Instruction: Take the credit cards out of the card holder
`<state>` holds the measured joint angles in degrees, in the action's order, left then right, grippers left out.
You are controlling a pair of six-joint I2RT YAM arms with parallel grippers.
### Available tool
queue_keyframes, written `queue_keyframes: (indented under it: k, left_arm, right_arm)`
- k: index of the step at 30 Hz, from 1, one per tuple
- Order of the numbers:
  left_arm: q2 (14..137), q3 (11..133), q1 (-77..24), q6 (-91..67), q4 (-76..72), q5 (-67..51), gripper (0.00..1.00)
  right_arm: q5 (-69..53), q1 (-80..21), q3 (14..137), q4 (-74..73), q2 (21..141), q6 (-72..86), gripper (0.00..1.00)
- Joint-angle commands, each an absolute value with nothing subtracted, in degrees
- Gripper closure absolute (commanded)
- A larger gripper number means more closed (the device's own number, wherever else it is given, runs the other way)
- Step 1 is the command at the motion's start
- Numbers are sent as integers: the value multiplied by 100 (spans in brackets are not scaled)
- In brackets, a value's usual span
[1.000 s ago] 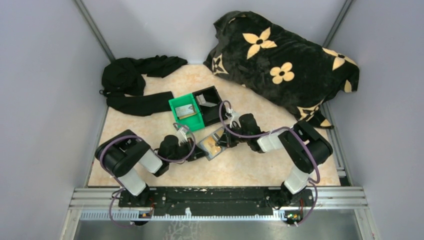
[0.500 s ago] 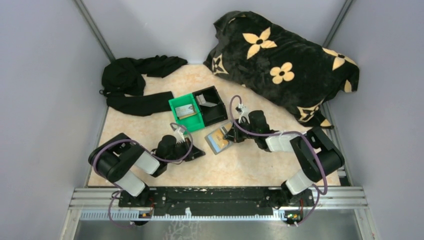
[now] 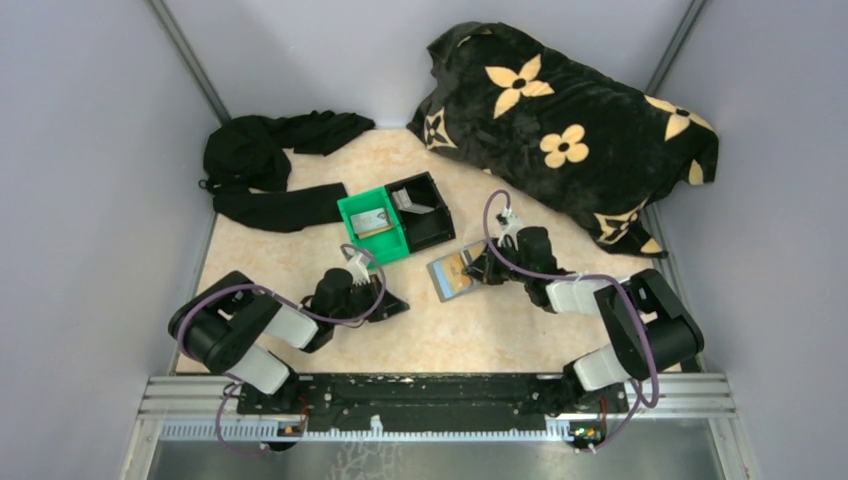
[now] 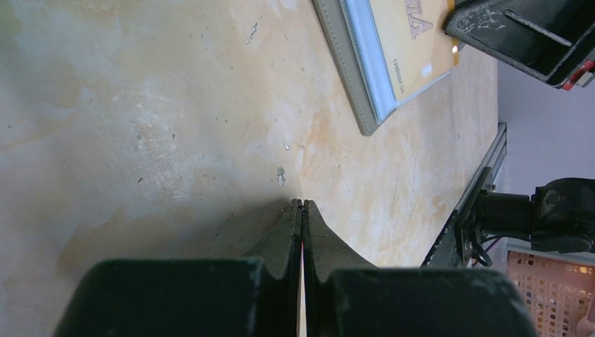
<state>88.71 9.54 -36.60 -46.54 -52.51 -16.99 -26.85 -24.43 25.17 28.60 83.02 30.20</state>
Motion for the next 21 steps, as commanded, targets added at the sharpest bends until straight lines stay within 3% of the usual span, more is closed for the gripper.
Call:
queue_keyframes:
  k: [1, 10, 21]
  left_arm:
    - [8738, 1007, -3630, -4500, -5005, -1636, 98]
    - [8651, 1274, -3639, -4596, -4927, -1685, 98]
    - [9040, 1629, -3706, -4971, -5311, -1919, 98]
  right_arm:
    - [-2682, -2280, 2366, 3411, 8136, 3654, 100]
    - [-1337, -3360, 1585, 4514, 8087, 5254, 100]
    - [-1014, -4006, 1570, 5029, 8658, 5456, 100]
